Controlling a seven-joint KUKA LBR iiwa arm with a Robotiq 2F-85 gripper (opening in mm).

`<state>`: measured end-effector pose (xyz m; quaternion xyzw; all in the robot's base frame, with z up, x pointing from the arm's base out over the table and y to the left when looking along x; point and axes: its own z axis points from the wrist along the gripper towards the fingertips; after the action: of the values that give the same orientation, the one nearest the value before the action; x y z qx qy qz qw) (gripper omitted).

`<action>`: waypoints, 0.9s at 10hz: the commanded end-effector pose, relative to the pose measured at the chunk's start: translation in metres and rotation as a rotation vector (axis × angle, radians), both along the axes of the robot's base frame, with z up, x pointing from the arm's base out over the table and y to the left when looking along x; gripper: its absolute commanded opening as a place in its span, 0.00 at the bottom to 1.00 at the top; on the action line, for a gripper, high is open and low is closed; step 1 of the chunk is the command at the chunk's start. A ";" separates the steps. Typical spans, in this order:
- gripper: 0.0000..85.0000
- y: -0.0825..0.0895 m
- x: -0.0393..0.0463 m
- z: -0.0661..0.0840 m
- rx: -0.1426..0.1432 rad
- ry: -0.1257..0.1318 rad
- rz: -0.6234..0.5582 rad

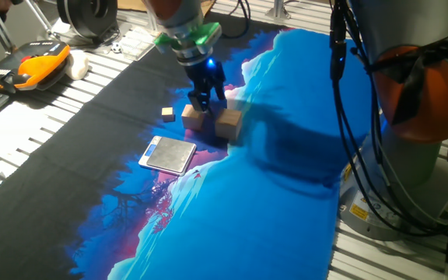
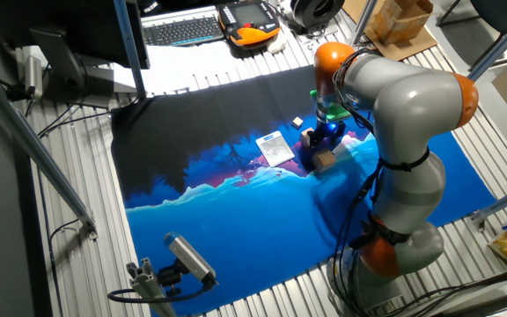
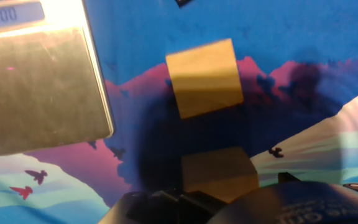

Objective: Place the block on the scale

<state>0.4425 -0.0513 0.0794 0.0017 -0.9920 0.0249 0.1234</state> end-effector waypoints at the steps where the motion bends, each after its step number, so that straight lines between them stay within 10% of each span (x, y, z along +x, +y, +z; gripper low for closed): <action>1: 0.80 0.001 -0.0022 -0.001 0.000 0.000 -0.003; 9: 0.80 0.000 -0.0192 -0.010 -0.003 -0.039 0.018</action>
<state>0.4233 -0.0515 0.0694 0.0100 -0.9942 0.0274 0.1032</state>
